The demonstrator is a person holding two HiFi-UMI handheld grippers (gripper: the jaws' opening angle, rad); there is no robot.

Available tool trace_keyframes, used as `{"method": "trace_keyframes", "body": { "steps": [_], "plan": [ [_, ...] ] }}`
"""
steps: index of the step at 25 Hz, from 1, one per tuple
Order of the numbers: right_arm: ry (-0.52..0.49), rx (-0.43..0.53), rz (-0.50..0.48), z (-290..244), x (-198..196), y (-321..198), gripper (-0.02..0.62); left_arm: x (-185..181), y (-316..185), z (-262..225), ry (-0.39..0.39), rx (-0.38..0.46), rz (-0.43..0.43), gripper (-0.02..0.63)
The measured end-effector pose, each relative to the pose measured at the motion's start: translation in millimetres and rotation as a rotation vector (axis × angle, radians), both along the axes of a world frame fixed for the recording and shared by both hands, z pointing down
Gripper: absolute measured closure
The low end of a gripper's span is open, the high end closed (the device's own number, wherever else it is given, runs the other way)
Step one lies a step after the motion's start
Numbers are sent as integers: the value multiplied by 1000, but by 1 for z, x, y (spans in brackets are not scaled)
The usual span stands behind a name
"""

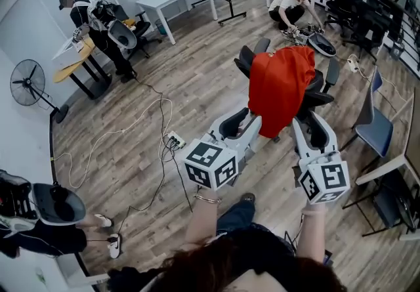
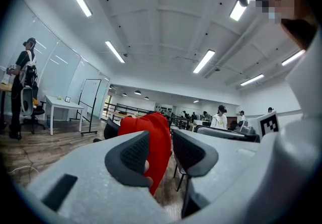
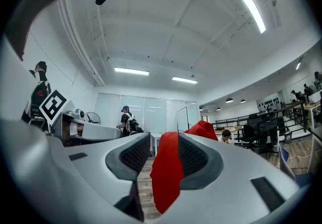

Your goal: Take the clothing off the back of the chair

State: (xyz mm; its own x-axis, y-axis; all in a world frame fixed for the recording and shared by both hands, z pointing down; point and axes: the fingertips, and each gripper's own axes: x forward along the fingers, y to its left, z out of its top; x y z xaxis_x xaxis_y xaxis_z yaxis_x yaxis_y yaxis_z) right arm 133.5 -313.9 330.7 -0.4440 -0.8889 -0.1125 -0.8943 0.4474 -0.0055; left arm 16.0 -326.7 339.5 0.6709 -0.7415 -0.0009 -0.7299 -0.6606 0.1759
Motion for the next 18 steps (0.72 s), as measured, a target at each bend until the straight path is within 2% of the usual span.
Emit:
{"method": "trace_keyframes", "body": {
  "steps": [18],
  "plan": [
    [-32, -127, 75, 41, 15, -79, 351, -4, -86, 29, 42, -121, 58, 354]
  ]
}}
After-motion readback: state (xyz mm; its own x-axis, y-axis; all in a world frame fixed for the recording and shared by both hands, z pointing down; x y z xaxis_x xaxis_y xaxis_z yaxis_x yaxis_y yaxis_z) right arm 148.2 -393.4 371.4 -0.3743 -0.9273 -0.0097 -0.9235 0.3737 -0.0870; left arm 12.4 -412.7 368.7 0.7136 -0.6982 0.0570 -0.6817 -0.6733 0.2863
